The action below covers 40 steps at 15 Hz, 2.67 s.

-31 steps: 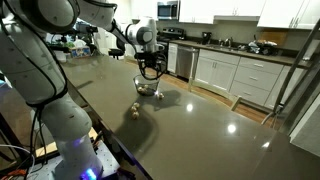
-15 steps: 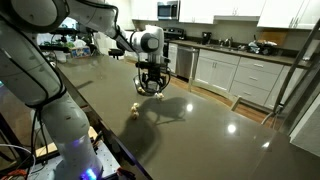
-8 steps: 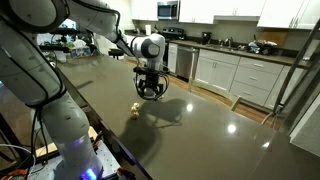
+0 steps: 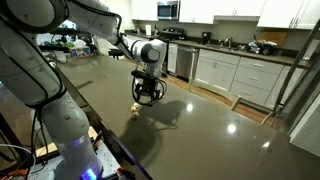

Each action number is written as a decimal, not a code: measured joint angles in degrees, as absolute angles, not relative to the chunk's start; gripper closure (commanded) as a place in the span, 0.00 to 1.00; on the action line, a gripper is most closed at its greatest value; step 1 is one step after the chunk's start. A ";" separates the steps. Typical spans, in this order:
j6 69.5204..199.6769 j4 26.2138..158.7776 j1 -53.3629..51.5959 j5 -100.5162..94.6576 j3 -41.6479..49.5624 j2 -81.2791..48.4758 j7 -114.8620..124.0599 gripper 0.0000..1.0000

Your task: Pick up the all candy from the table and put them in the black basket.

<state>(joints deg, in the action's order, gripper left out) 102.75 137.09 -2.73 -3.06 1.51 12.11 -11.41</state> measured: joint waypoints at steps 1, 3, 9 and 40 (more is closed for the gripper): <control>102.76 137.47 -2.69 -2.23 1.72 12.41 -11.41 0.00; 102.86 138.21 -2.55 -0.80 2.06 13.44 -11.41 0.00; 103.34 141.37 -2.38 -0.05 2.57 16.75 -11.40 0.00; 113.66 150.52 -2.63 0.79 2.12 18.03 -11.42 0.89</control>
